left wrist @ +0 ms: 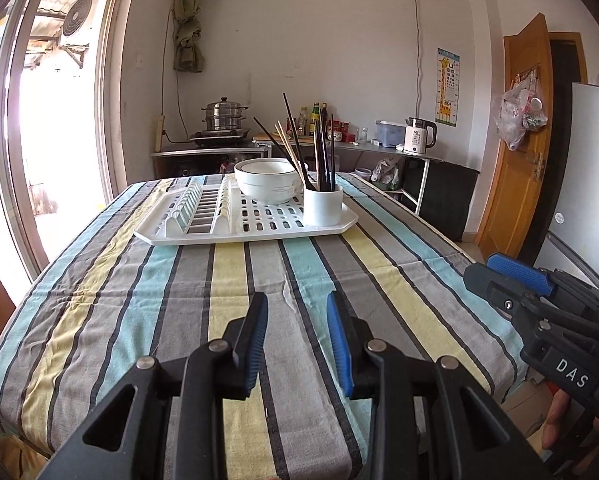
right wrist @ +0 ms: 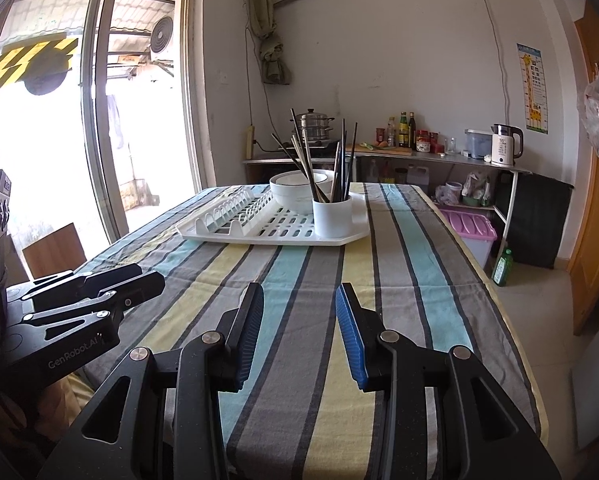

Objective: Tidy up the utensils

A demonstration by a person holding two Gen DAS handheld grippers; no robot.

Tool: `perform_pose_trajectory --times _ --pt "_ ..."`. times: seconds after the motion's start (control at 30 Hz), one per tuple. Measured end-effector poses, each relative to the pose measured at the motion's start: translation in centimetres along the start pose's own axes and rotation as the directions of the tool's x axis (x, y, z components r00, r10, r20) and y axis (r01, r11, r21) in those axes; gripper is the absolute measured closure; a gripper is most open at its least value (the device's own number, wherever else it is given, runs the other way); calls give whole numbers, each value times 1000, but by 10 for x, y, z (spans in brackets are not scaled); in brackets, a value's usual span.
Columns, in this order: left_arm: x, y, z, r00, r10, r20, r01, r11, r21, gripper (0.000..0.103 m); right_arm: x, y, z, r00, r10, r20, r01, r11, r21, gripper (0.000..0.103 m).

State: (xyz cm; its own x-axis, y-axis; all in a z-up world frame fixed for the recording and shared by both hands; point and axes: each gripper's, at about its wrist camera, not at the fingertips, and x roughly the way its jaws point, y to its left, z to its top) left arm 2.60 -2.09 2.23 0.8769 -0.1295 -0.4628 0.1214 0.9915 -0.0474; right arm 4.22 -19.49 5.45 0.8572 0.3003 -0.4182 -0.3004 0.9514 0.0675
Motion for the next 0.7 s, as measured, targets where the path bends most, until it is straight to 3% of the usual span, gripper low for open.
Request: perform_pose_trajectory --times 0.7 --pt "-1 -4 -2 1000 17 0 -17 1000 11 71 -3 2 1 1000 -16 -2 16 1000 -3 64"
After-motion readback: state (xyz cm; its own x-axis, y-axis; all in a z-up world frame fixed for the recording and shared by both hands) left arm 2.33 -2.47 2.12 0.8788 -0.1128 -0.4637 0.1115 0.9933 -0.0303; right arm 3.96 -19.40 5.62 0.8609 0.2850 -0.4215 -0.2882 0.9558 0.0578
